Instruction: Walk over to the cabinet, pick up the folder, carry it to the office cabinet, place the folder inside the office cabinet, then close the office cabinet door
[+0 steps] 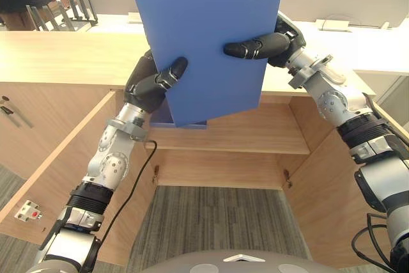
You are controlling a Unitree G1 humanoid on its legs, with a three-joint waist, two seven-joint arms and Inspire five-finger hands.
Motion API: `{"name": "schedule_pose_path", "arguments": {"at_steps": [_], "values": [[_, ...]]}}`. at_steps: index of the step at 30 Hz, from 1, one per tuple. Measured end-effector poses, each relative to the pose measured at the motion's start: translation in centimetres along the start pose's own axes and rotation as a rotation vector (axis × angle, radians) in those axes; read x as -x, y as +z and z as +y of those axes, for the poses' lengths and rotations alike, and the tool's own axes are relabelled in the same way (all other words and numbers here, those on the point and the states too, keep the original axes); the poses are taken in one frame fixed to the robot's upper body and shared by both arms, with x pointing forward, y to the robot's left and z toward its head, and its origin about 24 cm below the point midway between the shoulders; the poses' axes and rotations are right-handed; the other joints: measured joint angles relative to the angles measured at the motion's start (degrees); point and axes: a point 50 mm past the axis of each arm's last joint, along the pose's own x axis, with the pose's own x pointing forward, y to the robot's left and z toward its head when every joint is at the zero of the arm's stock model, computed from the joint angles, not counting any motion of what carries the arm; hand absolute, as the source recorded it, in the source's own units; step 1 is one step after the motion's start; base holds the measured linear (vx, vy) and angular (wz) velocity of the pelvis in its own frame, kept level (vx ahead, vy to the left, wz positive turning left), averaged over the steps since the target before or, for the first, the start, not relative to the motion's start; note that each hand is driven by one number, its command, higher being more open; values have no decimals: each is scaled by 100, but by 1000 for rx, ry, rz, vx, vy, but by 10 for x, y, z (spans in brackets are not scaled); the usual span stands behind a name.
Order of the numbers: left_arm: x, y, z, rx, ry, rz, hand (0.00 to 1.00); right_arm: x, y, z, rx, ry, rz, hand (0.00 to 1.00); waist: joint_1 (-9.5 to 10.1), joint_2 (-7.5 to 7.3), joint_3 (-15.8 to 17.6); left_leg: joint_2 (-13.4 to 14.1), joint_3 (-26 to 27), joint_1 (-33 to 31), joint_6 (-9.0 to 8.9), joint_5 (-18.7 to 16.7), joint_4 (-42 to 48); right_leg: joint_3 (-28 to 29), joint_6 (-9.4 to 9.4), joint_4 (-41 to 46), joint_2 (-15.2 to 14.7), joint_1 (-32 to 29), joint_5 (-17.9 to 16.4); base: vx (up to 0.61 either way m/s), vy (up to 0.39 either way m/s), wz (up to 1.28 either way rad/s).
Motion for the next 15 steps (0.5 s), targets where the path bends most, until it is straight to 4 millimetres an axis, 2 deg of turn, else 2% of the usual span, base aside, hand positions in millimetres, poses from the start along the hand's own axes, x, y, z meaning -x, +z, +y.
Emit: {"name": "schedule_pose_path", "arguments": {"at_steps": [5,9,13,15], "values": [[7,0,13,-10,44,35,0,-2,-18,9,-6,39,90,0,46,-100,-62,39,-1,-12,-47,3,6,-3,-2,-79,41,32,7,-9,-16,0],[9,-3,18,-14,64,53,0,0,-24,12,-17,58,109,0,42,-135,-54,106,-15,-105,-117,-99,236,-7,-2,-83,78,51,7,-14,-36,0],[11,-7,19,-8,75,66,0,11,-35,17,-99,53,55,0,24,-135,-53,167,-25,-119,-153,-136,305,-12,-15,-113,129,89,-1,-10,-43,0],[14,-14,15,23,77,57,0,22,-52,17,-167,-22,12,0,18,-134,-53,186,-42,-145,-177,-163,376,-31,-35,-115,140,105,-16,-14,-32,2]]}}
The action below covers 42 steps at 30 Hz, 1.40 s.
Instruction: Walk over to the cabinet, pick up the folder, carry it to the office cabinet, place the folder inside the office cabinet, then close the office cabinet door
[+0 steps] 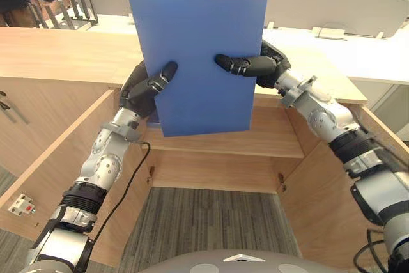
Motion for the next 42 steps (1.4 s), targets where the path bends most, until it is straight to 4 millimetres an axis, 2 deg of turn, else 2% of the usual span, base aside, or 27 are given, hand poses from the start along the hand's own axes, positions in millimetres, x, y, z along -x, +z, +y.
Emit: {"name": "schedule_pose_path", "arguments": {"at_steps": [2,3,6,9,10,12,13,15,16,18,19,21,24,26,30,32,37,38,40,42], "values": [[6,-8,-4,34,4,-3,0,12,-14,1,-53,-51,-36,0,-19,-1,0,3,-14,-21,-5,-1,11,-13,-8,9,12,-1,-4,-8,-26,3],[13,-11,-9,56,3,-6,100,22,-17,3,-68,-75,-55,0,-22,8,5,9,-22,-42,-6,1,11,-12,-28,62,17,-20,-16,20,-24,4],[44,-26,-27,145,5,-6,100,54,-29,14,-98,-103,-85,0,-70,12,8,11,-51,-44,-33,-23,11,23,-64,170,18,-60,-39,17,1,3],[69,-41,-35,222,58,4,100,71,-48,19,-145,-140,-57,0,-153,20,16,13,-77,-40,-20,-44,47,36,-86,316,4,-106,-69,-16,13,4],[74,-43,-35,230,70,11,100,73,-53,21,-158,-148,-44,0,-154,24,20,11,-76,-41,-11,-62,73,33,-87,311,-3,-97,-72,-61,12,-4],[100,-49,-26,224,143,61,100,79,-76,34,-214,-141,32,0,-161,32,25,-7,-56,-25,-12,-76,95,34,-77,221,-23,-65,-101,-69,-4,-6],[107,-51,-22,217,155,85,100,81,-82,37,-225,-133,55,0,-162,36,28,-6,-56,-28,-11,-73,92,33,-65,218,-23,-67,-118,-59,-31,-4],[142,-68,-7,187,196,274,100,84,-103,47,-219,-91,192,0,-161,68,34,13,-88,-24,-35,-14,52,22,-39,228,-3,-67,-198,-68,-59,6],[151,-74,-5,184,203,326,100,87,-108,48,-221,-85,225,0,-161,81,36,17,-102,-14,-37,17,9,13,-34,234,4,-70,-213,-67,-67,11],[191,-101,0,171,258,551,100,101,-120,45,-117,-42,395,0,-122,129,58,13,-152,69,-48,197,-331,-47,-64,235,29,-118,-270,-59,-45,15],[201,-108,0,142,262,623,100,105,-122,44,-76,-19,434,0,-120,134,62,7,-188,58,-43,248,-383,-72,-56,235,32,-144,-267,-36,-21,21],[242,-133,-2,87,285,889,100,120,-137,46,17,72,583,0,-108,83,137,6,-238,4,-52,274,-382,-114,-27,248,32,-180,-259,-1,-8,11],[275,-153,-3,30,364,1065,100,142,-154,47,40,83,694,0,-35,66,190,-21,-251,-55,-17,293,-383,-124,-5,252,12,-226,-257,10,3,2],[283,-160,2,-4,495,1062,100,154,-163,44,50,40,741,0,1,113,219,-65,-281,-90,1,298,-385,-153,25,259,-21,-237,-238,37,18,7],[294,-177,3,84,714,1018,100,163,-174,36,79,-67,772,0,5,270,260,-122,-362,-89,31,296,-400,-261,53,253,-68,-189,-243,16,15,9],[299,-181,3,92,798,1027,100,173,-182,30,77,-124,817,0,17,299,243,-125,-400,-89,32,297,-400,-308,66,257,-67,-167,-253,10,-17,12],[333,-179,2,102,1027,1084,100,202,-186,3,131,-331,906,0,25,310,244,-162,-540,-26,39,303,-403,-448,93,274,-95,-35,-306,-3,-14,15],[342,-178,-1,108,1058,1103,100,213,-186,-4,123,-414,925,0,34,323,246,-188,-587,-13,56,315,-404,-503,106,291,-120,-3,-321,-29,2,22],[347,-178,-3,107,1082,1117,100,231,-191,-12,76,-564,946,0,79,342,255,-219,-633,-6,80,332,-406,-557,115,327,-150,15,-339,-39,10,15],[354,-179,-6,125,1125,1126,100,248,-199,-17,-52,-797,913,0,151,375,295,-243,-662,7,98,344,-407,-581,116,349,-174,32,-343,-51,13,7]]}}
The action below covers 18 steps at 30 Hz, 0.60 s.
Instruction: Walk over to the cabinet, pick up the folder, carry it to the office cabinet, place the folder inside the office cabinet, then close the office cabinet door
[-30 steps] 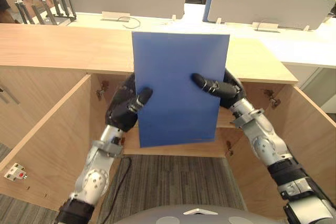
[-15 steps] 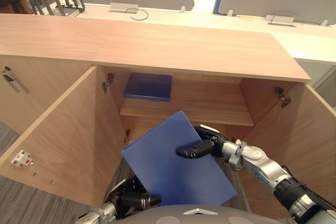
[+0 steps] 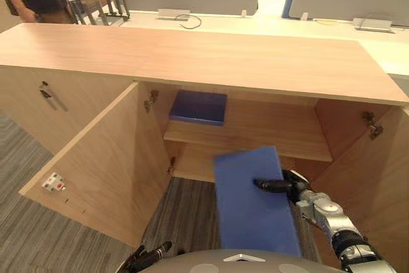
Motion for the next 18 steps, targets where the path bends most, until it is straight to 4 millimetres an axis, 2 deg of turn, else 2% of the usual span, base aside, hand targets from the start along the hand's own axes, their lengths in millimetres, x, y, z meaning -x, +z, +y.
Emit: {"name": "schedule_pose_path", "arguments": {"at_steps": [1,3,5,6,10,12,15,18], "values": [[0,-1,0,15,10,2,100,0,-3,-1,-57,-34,1,0,0,7,5,-7,-12,2,4,2,0,-9,0,-2,-6,8,0,-57,13,9],[0,-5,0,46,34,4,100,-1,-13,-1,-305,-139,-6,0,5,15,37,-41,-45,46,15,6,0,-47,11,-12,-39,75,-6,-50,17,9],[0,-7,-2,68,44,4,100,-4,-15,3,-469,-191,-14,0,2,21,48,-56,-48,53,7,-6,0,-52,14,-13,-55,87,-7,-43,21,3],[0,-7,-2,72,51,5,100,-7,-17,9,-636,-231,-26,0,13,27,70,-60,-50,53,6,-5,0,-54,12,-15,-60,91,-8,-52,19,1],[-2,-5,-6,109,75,-5,100,-14,-21,30,-1026,-293,-55,0,23,39,98,-61,-65,69,7,-3,0,-78,14,-23,-61,125,-6,-18,1,2],[-5,-1,-12,132,80,-15,100,-18,-20,50,-1271,-310,-73,0,29,30,201,-61,-73,130,7,-4,0,-89,24,-36,-59,192,-1,0,0,0],[-6,1,-12,151,107,-21,100,-20,-22,65,-1462,-335,-79,0,90,9,231,-64,-73,144,29,5,1,-93,31,-29,-59,219,4,0,0,0],[-7,3,-14,160,114,-28,100,-22,-21,75,-1571,-355,-82,0,172,-6,289,-73,-84,189,30,2,3,-105,33,-43,-63,286,6,0,0,0]]}}
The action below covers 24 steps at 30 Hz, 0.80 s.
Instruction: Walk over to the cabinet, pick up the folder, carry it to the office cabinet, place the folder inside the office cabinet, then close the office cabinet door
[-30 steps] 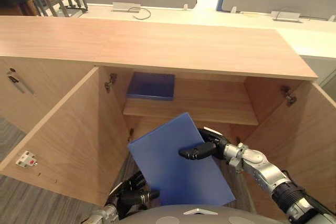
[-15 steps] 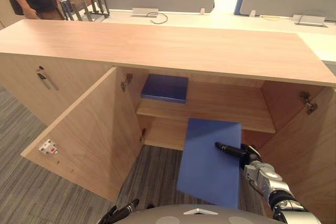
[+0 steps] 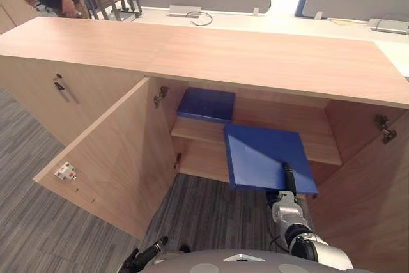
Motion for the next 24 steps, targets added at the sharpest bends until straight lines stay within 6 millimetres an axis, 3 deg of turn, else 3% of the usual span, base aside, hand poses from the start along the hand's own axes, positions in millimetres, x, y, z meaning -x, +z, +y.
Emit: {"name": "schedule_pose_path", "arguments": {"at_steps": [8,14,18,24], "values": [[0,1,-4,-24,-3,-3,100,0,-3,14,-40,20,-35,0,15,66,132,-94,-60,109,35,-11,-1,-45,77,113,-107,87,-64,-14,10,4],[0,-2,-3,-54,6,6,100,2,2,38,-63,115,-73,0,53,119,220,-291,90,148,179,-141,1,127,191,649,-410,-210,-302,-10,72,-11],[0,-2,-3,-80,6,6,100,5,4,52,-83,174,-91,0,90,101,280,-406,210,161,293,-235,10,62,92,1256,-676,-553,-454,31,95,-16],[0,0,-6,-95,-1,1,100,9,-8,61,-47,221,-52,0,125,79,405,-410,345,-55,355,-298,0,-276,-12,1384,-757,-882,-373,38,40,-13]]}}
